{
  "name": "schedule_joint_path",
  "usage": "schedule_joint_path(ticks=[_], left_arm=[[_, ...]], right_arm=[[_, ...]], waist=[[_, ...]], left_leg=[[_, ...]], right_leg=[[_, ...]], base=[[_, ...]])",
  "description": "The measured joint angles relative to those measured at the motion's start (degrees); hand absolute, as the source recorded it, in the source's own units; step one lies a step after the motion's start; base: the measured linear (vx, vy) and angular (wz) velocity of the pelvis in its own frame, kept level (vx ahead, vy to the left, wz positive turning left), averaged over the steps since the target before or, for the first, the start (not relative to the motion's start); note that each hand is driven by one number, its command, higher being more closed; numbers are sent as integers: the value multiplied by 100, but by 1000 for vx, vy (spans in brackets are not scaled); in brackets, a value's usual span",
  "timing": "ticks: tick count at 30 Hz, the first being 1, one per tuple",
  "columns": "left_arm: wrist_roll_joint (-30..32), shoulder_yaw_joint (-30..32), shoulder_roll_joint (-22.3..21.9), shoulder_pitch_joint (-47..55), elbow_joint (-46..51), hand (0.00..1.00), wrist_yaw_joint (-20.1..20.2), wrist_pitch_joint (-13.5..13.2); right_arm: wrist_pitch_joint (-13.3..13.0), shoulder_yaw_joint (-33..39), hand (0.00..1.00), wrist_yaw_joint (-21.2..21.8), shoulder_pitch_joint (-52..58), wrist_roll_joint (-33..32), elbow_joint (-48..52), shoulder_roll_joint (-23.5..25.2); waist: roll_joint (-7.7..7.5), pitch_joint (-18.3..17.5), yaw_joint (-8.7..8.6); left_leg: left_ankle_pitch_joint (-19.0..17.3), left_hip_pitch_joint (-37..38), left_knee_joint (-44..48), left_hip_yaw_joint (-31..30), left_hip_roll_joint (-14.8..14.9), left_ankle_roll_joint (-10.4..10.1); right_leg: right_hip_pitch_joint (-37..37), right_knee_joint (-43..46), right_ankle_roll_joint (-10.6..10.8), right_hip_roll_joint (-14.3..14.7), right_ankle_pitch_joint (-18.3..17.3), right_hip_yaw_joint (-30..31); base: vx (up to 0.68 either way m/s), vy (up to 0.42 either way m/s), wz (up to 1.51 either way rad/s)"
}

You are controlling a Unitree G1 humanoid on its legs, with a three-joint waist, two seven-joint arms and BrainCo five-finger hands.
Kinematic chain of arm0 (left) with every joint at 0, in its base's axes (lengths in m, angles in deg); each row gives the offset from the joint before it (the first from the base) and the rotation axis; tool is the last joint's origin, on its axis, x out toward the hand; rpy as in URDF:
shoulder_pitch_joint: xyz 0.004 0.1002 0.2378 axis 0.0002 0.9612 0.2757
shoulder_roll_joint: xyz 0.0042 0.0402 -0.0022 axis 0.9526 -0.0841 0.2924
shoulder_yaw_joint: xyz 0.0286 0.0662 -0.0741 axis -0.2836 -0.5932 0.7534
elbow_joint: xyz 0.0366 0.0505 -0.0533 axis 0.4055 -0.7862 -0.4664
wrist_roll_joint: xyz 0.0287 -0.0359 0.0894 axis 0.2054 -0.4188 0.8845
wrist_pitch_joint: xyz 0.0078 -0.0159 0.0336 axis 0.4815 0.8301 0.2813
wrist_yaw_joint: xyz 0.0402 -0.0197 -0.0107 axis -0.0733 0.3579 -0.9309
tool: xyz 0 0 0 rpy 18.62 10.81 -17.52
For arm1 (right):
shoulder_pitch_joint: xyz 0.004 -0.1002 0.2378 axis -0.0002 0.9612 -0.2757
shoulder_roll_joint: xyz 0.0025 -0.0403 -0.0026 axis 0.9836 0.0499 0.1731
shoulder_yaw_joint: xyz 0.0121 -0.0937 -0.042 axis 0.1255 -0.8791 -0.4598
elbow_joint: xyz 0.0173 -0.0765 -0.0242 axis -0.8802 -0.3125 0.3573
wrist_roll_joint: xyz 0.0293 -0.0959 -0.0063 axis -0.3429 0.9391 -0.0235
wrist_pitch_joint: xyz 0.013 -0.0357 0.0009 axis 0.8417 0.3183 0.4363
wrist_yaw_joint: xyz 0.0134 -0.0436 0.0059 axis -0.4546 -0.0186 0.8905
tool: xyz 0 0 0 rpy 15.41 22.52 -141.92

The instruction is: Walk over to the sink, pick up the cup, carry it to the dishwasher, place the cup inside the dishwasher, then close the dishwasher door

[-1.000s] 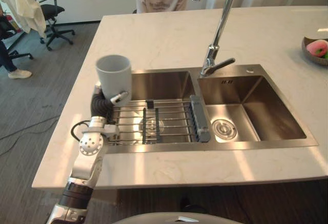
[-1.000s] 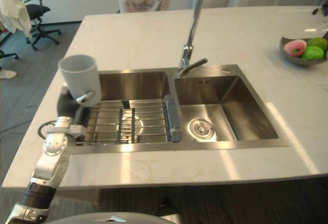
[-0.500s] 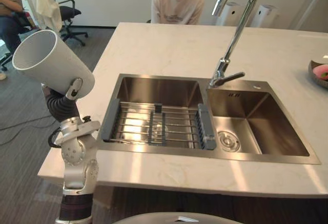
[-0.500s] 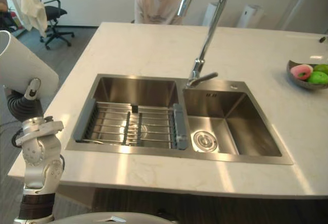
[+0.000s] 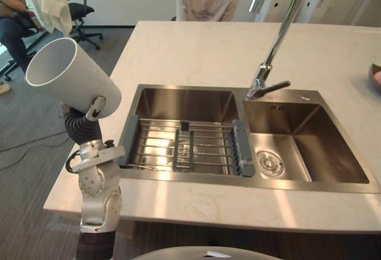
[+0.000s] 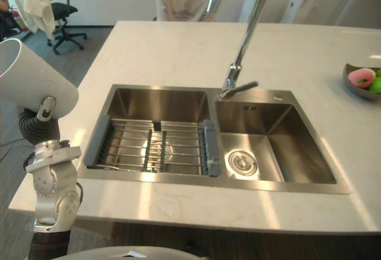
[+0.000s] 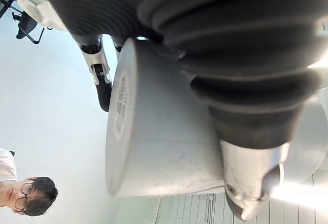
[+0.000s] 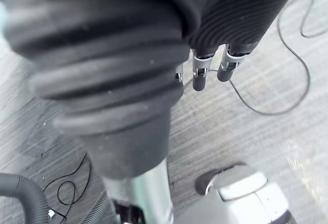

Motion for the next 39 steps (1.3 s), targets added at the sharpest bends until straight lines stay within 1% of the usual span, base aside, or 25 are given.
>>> schedule_joint_path(ticks=[3,5,8,12,14,15,16,17,19,20,21,22,23,24,25,26,27,28,30,32,33,34,36,38,39], left_arm=[[-76,-102,25,38,-130,100,228,1],[-75,-130,26,138,-130,100,294,6],[-75,-150,40,328,-109,100,281,17],[-69,-39,102,819,122,100,75,157],[-69,67,75,987,287,100,-13,230],[-65,191,74,1108,330,100,-15,230],[-65,365,78,1194,392,100,-23,229],[-74,523,74,1196,449,100,-35,231],[-79,644,74,1121,657,100,-25,192],[-113,689,75,1090,693,100,61,155],[-177,655,69,1019,719,100,296,143],[-185,505,90,907,715,100,467,163],[-194,482,98,804,717,100,552,173],[-294,547,71,789,741,100,714,183],[-356,512,11,607,646,100,822,155],[-405,435,-18,565,615,100,881,144],[-515,189,-51,534,404,100,1043,121],[-591,-90,-8,490,199,100,1161,122],[-673,-374,52,540,146,100,1228,90],[-696,-534,100,538,173,100,1256,23],[-694,-662,192,550,169,100,1253,23],[-689,-820,204,554,168,100,1219,34],[-647,-1108,213,510,158,100,1163,59],[-612,-1500,156,392,3,100,1162,70],[-593,-1742,71,229,-221,100,1167,95]], right_arm=[[-258,275,0,678,-69,-796,-173,18],[-320,407,0,898,-120,-1087,-239,72],[-460,393,0,1023,-180,-1087,-299,144],[-479,174,0,1019,-499,-765,-458,-35],[-465,104,0,1043,-698,-554,-462,-242],[-479,104,0,1066,-819,-531,-529,-400],[-604,165,0,1088,-1034,-541,-739,-499],[-586,335,0,1083,-1031,-412,-968,-396],[-458,610,0,1073,-1083,-342,-1268,-314],[-442,622,0,1071,-1034,-362,-1248,-313],[-368,664,0,1083,-838,-425,-1077,-321],[-341,738,0,1093,-724,-440,-927,-338],[-334,811,0,1096,-711,-438,-946,-297],[-262,905,0,1125,-692,-424,-1043,-226],[-193,907,0,1129,-701,-407,-1074,-150],[-157,921,0,1115,-723,-424,-1046,-235],[-124,994,0,1098,-786,-432,-991,-313],[-56,954,0,1089,-767,-436,-918,-336],[37,794,0,1106,-734,-477,-763,-299],[171,544,0,1141,-844,-587,-641,-298],[252,417,0,1184,-945,-597,-600,-316],[304,319,0,1229,-1095,-594,-601,-393],[358,257,0,1239,-1189,-596,-551,-490],[419,159,0,1232,-1129,-611,-346,-545],[379,59,0,1205,-960,-649,-149,-493]], waist=[[-6,-4,55],[-12,-3,117],[-47,-14,327],[-165,217,672],[-86,427,822],[-2,446,897],[84,496,938],[-46,496,968],[-58,539,998],[-40,546,978],[107,461,931],[281,465,802],[293,448,749],[-25,259,502],[-9,306,475],[135,290,516],[361,308,471],[296,338,443],[142,263,474],[47,201,480],[93,227,542],[41,196,577],[148,210,576],[288,222,620],[283,263,586]], left_leg=[[-2,-97,-27,-207,-12,1],[7,-95,-6,-353,-25,13],[7,-143,155,-719,-70,27],[-68,-920,1421,-1351,-158,153],[-23,-1181,1804,-1646,-157,174],[95,-1287,1765,-1657,-128,34],[314,-1492,1642,-1463,-121,31],[650,-1490,1093,-886,-210,397],[-359,-1746,2785,821,79,1667],[-532,-1661,3288,1237,227,1838],[-418,-1388,3929,1792,623,1919],[-198,-1529,3905,2009,578,1808],[-61,-1599,3612,1960,426,1825],[156,-1243,2005,1374,-474,1548],[-340,-815,2552,2075,-146,1770],[-247,-526,2495,2368,127,1571],[-137,-262,1927,2462,160,900],[-133,-315,1763,2756,80,914],[-73,-263,1246,2751,-174,1010],[-68,-211,716,2592,-322,1013],[-22,-208,516,2441,-392,942],[-15,-192,419,2369,-433,930],[-9,-108,222,2225,-534,920],[-7,23,52,2123,-632,930],[19,126,52,1971,-695,1057]], right_leg=[[58,38,31,-25,-83,-154],[112,180,48,-65,-200,-310],[266,438,79,-172,-493,-607],[424,806,33,-329,-798,-1085],[597,803,-15,-271,-840,-1425],[598,837,-59,-218,-866,-1622],[543,941,-136,-199,-938,-1939],[337,1028,-258,-447,-994,-2497],[193,1272,-241,-692,-1002,-3159],[234,1337,-246,-744,-1001,-3382],[336,1537,-293,-797,-1031,-3946],[320,2013,-476,-869,-1213,-4428],[188,1987,-460,-891,-1329,-4426],[142,990,-503,-770,-1076,-4417],[210,777,-425,-760,-624,-4999],[240,838,-487,-693,-596,-5175],[261,1150,-565,-803,-653,-5671],[356,1458,-706,-1034,-662,-6072],[556,1489,-755,-1136,-811,-6600],[607,1305,-693,-986,-659,-6592],[615,1285,-750,-970,-599,-6633],[654,1290,-816,-985,-471,-6614],[746,1409,-789,-1052,-370,-6458],[783,1951,-893,-1280,-350,-5616],[622,2717,-1082,-1587,-355,-4548]], base=[[52,4,31],[43,16,50],[16,-7,69],[-60,-38,85],[-147,-94,104],[-225,-138,135],[-282,-93,164],[-230,-48,187],[-166,-10,164],[-133,-43,166],[-100,-18,223],[-123,13,238],[-194,24,271],[-284,-8,268],[-263,2,253],[-180,60,241],[-201,265,219],[-227,295,224],[-265,296,181],[-196,193,130],[-128,130,71],[-107,117,57],[-104,130,56],[-93,164,76],[-2,139,94]])
